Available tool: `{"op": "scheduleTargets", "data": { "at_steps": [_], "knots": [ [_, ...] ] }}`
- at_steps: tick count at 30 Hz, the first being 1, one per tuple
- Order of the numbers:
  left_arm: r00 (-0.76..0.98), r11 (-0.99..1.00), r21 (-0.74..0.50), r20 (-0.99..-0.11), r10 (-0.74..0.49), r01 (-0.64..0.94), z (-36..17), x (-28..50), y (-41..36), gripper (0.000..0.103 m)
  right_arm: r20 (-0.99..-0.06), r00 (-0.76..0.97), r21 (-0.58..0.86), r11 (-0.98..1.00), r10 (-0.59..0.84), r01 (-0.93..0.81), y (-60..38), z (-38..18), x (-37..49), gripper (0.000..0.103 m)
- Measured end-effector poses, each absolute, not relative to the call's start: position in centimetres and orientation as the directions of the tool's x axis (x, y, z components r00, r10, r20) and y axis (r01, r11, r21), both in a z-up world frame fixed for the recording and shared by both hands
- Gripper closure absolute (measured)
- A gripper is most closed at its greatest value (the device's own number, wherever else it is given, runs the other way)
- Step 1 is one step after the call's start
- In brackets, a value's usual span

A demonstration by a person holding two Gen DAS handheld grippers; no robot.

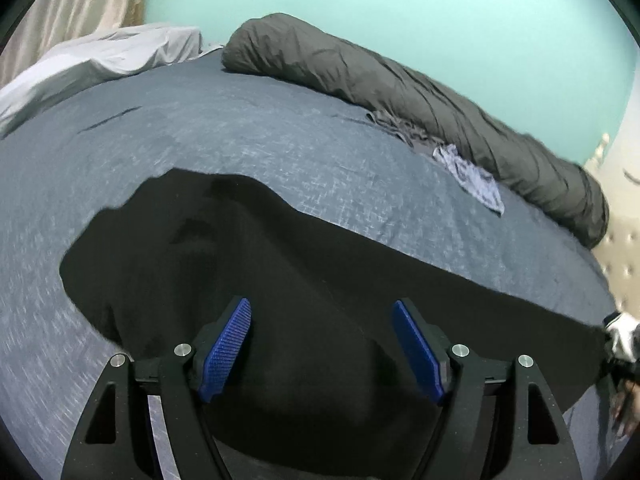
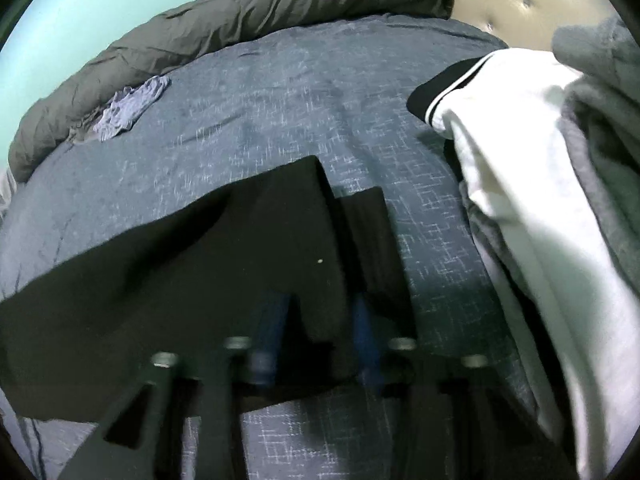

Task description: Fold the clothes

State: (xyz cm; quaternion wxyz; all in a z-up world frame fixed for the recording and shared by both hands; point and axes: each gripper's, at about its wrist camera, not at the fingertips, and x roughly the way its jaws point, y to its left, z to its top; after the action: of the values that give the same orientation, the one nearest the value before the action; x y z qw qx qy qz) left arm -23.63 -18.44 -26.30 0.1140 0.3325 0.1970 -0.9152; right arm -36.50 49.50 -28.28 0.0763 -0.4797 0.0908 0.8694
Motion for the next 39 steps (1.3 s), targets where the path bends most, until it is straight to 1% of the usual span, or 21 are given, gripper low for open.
{"op": "scheduleTargets", "data": {
  "at_steps": [4,9,15,17,19,20,22,25,27,29,31,35,39],
  "knots": [
    [-0.761,-0.902,-0.278,-0.644,-0.079,0.329,-26.3,-23.3,-17.8,0.025,-0.826,-0.559,0.059,-0.975,0.073,-0.213,49.3,-27.0,-36.0,0.090],
    [-0.754,-0.911,-0.270,-0.654,-0.065,0.312,-26.5,-23.0,-17.6,0.025,-0.795,-0.589,0.010,-0.968,0.144,-0.250,50.0,-24.5,-35.2,0.092],
    [-0.744,-0.902,-0.297,-0.667,-0.039,0.313,-27.1,-22.6,-18.2,0.025,-0.829,-0.507,-0.078,-0.947,0.235,-0.311,51.1,-26.5,-34.8,0.092],
    [-0.743,-0.905,-0.289,-0.668,-0.044,0.313,-27.0,-22.4,-18.3,0.025,-0.838,-0.489,-0.091,-0.944,0.244,-0.317,51.2,-27.5,-34.6,0.092],
    [-0.743,-0.906,-0.285,-0.668,-0.047,0.314,-27.0,-22.3,-18.6,0.025,-0.851,-0.470,-0.096,-0.950,0.233,-0.298,51.1,-28.5,-34.8,0.091],
    [-0.745,-0.901,-0.291,-0.665,-0.051,0.322,-26.9,-22.1,-18.9,0.025,-0.846,-0.466,-0.125,-0.946,0.259,-0.299,50.9,-28.5,-34.8,0.087],
    [-0.750,-0.892,-0.302,-0.659,-0.059,0.336,-26.6,-21.7,-19.5,0.025,-0.821,-0.463,-0.204,-0.929,0.334,-0.310,50.4,-28.2,-34.7,0.077],
    [-0.759,-0.874,-0.323,-0.647,-0.077,0.363,-26.3,-21.0,-20.7,0.025,-0.767,-0.480,-0.304,-0.900,0.426,-0.313,49.2,-27.1,-34.0,0.074],
    [-0.766,-0.858,-0.338,-0.636,-0.094,0.386,-26.0,-20.4,-21.7,0.025,-0.729,-0.522,-0.324,-0.895,0.442,-0.306,48.2,-26.1,-32.9,0.074],
    [-0.765,-0.839,-0.352,-0.634,-0.112,0.415,-25.9,-19.9,-22.9,0.025,-0.711,-0.568,-0.292,-0.908,0.415,-0.299,47.0,-25.4,-31.5,0.073],
    [-0.762,-0.826,-0.362,-0.637,-0.120,0.433,-26.0,-19.4,-23.8,0.025,-0.716,-0.605,-0.219,-0.935,0.349,-0.280,45.8,-25.0,-30.4,0.072],
    [-0.754,-0.797,-0.381,-0.642,-0.136,0.468,-26.5,-18.6,-25.7,0.025,-0.733,-0.660,-0.028,-0.977,0.165,-0.212,41.9,-25.8,-27.5,0.070],
    [-0.735,-0.757,-0.403,-0.663,-0.145,0.514,-27.9,-17.6,-27.8,0.025,-0.743,-0.669,0.168,-0.970,-0.009,-0.175,38.1,-27.2,-25.2,0.069]
  ]
}}
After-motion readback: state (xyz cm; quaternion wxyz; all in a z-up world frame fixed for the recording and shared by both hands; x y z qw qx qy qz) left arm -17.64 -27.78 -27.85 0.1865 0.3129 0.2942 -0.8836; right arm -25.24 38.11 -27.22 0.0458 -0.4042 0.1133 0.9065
